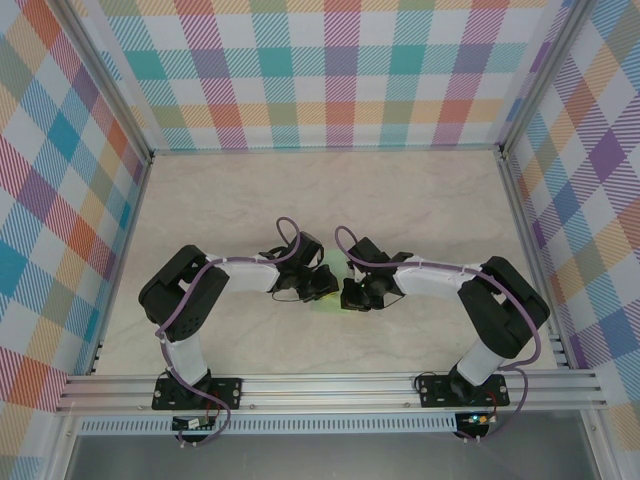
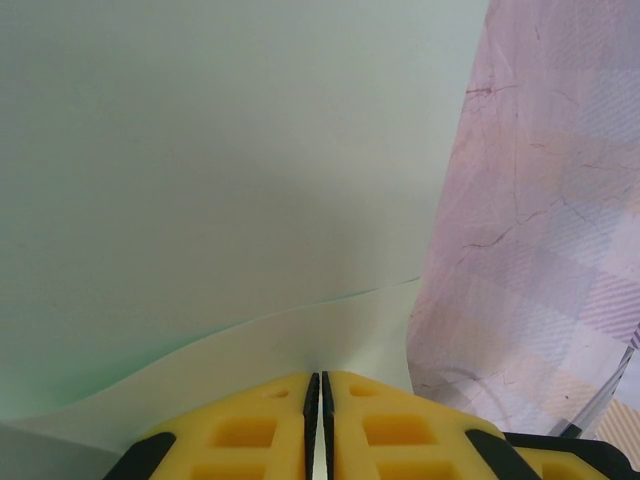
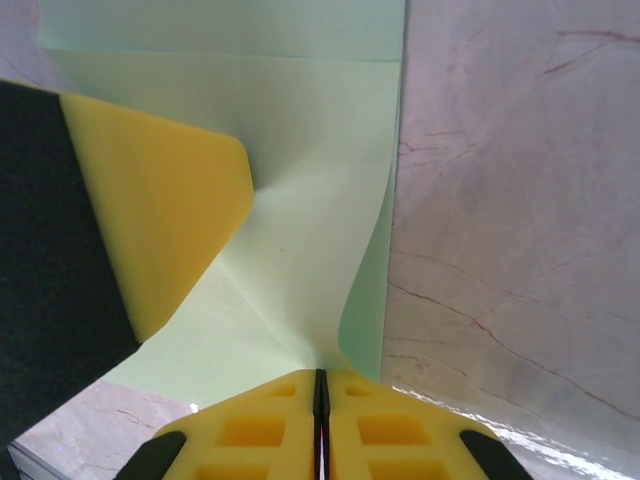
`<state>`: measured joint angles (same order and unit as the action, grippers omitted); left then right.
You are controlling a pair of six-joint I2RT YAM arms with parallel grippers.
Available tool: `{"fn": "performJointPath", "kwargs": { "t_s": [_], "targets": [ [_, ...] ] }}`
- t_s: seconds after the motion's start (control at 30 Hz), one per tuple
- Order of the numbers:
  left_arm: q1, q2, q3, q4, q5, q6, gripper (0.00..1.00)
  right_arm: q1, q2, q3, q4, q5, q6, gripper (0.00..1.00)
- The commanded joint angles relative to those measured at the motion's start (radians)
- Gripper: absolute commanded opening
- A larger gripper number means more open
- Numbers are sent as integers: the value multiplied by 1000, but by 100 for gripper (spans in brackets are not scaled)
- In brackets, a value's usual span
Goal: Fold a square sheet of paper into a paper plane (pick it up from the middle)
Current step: Fold the triangle a second time at the center of the table.
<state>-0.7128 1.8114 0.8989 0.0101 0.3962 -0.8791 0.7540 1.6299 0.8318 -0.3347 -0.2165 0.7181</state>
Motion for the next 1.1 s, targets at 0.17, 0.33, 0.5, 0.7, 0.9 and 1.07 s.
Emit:
{"fn": "performJointPath", "kwargs": {
  "t_s": [0.17,0.33,0.5,0.7,0.9,1.07],
  "targets": [
    [6,21,-16,-38,-37,-9,14,5,14,-6,-11,-34,6,11],
    [6,22,-18,-39,-41,-9,14,4,27,-7,-24,-14,6,11],
    [7,25,-19,-45,-46,-9,14,5,38,-7,-36,-1,9,11],
    [9,27,-18,-48,-51,-9,14,5,44,-10,-64,14,6,11],
    [13,26,-15,-77,-71,-6,14,4,35,-26,-98,10,-7,11],
    [13,30,-18,-97,-85,-9,14,5,12,-63,-116,-29,-17,11]
  ]
}}
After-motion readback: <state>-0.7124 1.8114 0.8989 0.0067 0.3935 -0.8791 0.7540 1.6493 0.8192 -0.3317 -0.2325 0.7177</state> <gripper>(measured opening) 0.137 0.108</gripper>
